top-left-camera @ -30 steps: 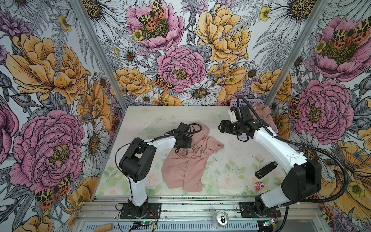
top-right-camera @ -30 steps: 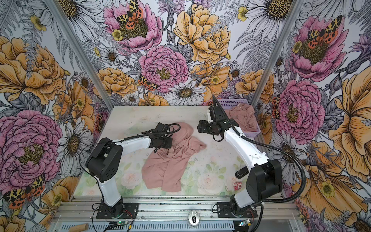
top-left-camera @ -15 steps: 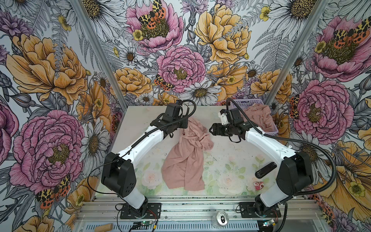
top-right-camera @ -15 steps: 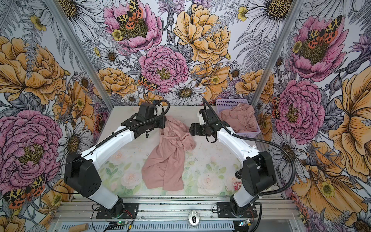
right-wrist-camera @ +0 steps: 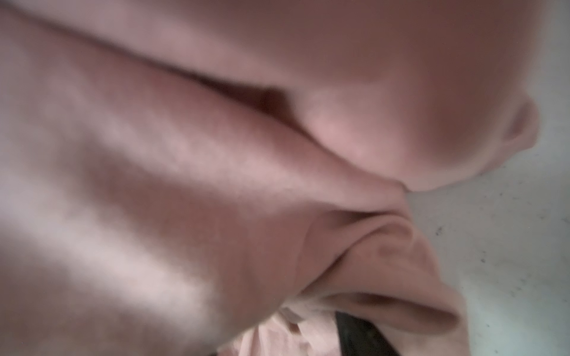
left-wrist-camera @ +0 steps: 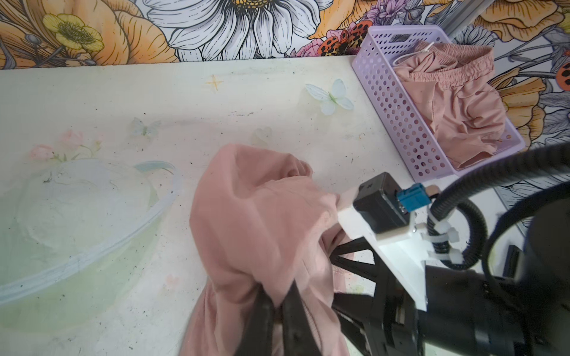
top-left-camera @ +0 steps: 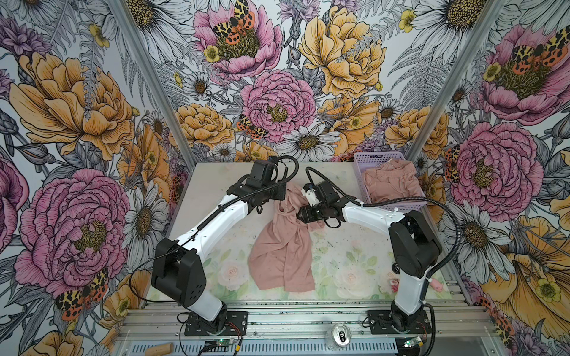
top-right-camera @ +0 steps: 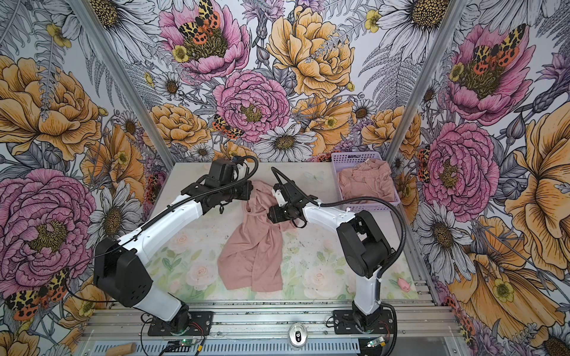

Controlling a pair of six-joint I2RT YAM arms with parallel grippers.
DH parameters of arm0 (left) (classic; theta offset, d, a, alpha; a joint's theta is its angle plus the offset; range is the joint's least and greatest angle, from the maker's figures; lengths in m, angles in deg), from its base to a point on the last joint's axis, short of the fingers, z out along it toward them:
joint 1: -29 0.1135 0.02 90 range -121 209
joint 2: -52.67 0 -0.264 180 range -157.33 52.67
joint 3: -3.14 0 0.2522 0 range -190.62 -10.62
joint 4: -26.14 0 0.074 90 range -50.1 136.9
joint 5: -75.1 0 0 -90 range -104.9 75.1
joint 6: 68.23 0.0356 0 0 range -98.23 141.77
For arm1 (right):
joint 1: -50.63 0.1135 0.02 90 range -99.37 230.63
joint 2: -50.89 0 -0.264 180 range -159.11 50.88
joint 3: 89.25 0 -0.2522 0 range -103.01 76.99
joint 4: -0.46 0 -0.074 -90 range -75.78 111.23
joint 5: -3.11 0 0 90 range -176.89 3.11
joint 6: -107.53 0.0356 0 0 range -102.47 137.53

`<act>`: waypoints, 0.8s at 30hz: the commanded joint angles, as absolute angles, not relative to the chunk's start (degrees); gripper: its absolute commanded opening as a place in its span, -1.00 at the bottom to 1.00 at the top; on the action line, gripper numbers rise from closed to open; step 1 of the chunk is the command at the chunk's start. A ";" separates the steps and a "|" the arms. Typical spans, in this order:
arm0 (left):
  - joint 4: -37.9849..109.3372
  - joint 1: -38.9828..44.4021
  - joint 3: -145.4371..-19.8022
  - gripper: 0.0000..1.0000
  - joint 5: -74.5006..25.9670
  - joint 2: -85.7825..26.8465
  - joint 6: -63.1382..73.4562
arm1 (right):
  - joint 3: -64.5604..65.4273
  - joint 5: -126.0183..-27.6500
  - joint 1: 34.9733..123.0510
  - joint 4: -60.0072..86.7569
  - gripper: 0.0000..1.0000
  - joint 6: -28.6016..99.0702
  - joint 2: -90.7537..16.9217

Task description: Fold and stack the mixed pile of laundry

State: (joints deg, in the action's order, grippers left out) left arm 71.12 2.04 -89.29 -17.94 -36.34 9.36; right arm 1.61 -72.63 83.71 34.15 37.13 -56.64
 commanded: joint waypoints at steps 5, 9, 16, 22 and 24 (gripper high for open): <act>71.85 3.06 -88.23 -1.00 -19.12 -32.67 10.39 | 1.11 -82.08 82.13 30.91 -1.00 35.04 -53.18; 72.98 3.85 -88.40 -1.00 -19.29 -32.25 11.05 | 2.31 -82.23 80.88 32.48 -1.00 35.30 -48.50; 77.39 6.49 -90.98 -1.00 -18.07 -28.80 14.93 | 2.01 -77.49 80.32 44.52 -1.00 34.65 -34.40; 81.18 8.99 -97.50 -1.00 -16.10 -28.02 18.95 | -1.13 -69.74 81.57 53.19 -1.00 34.77 -25.85; 81.20 9.53 -100.93 -1.00 -16.88 -29.76 19.70 | -2.36 -70.95 81.26 54.53 -1.00 35.00 -24.74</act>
State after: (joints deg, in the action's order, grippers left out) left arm 80.98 7.90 -96.62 -18.56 -29.72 16.68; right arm -0.16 -71.60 81.87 48.64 35.42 -26.26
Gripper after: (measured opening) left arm 0.058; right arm 0.050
